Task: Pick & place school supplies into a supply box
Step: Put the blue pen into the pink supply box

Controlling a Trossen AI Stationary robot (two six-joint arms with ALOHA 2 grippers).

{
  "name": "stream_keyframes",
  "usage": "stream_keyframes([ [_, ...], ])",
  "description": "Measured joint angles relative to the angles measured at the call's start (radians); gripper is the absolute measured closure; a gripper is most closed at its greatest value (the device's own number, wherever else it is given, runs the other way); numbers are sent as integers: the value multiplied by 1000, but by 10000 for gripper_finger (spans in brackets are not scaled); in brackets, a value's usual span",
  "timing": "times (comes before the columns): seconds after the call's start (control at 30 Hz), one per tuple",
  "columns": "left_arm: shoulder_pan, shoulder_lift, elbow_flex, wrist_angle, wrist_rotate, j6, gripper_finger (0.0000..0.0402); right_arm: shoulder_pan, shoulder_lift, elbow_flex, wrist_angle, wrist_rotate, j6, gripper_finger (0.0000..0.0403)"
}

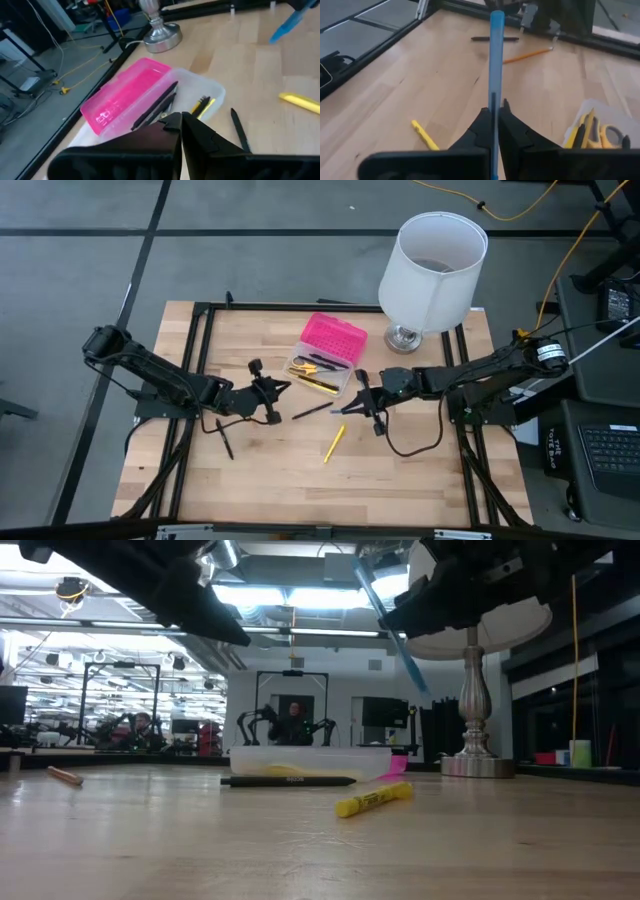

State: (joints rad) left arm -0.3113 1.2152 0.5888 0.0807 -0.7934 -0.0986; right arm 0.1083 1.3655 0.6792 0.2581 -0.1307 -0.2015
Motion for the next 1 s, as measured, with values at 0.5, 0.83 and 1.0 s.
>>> stream_keyframes([
  [0.5,1,0,0,-2,243,-2,396,1,0,0,30,-2,17,387],
  [0.83,1,0,0,-2,353,-2,400,1,0,0,29,-2,12,387],
  [1.0,1,0,0,-2,353,-2,397,1,0,0,45,0,-14,387],
])
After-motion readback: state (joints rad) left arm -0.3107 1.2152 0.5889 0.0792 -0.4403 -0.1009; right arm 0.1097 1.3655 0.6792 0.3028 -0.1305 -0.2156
